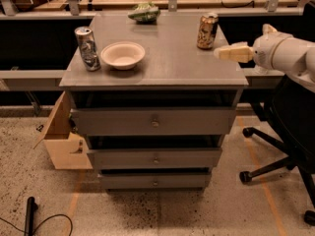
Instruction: Pick orange can
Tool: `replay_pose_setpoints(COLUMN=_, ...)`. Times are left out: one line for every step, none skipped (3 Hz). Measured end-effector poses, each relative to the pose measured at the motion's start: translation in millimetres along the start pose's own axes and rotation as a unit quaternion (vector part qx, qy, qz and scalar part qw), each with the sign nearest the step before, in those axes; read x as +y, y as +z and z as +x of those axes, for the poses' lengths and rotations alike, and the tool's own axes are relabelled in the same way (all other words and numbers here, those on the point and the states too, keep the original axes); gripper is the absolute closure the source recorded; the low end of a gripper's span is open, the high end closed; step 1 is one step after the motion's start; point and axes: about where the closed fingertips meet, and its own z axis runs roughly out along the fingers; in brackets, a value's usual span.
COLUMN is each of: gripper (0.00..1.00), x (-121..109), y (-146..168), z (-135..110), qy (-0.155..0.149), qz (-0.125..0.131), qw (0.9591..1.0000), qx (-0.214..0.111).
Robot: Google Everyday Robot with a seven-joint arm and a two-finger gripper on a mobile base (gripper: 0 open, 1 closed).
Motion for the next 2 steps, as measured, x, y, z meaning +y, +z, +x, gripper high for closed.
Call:
replay_pose_setpoints(gripper=0.0, x=-23, y=63, z=-2, qy=0.005, qz=0.009, qw=0.9998, qx=-0.019)
replay_pose_setpoints(gripper=0.0, x=-40, y=97, z=4, qy=0.007, qz=0.019, qw=0.9996, qx=-0.018)
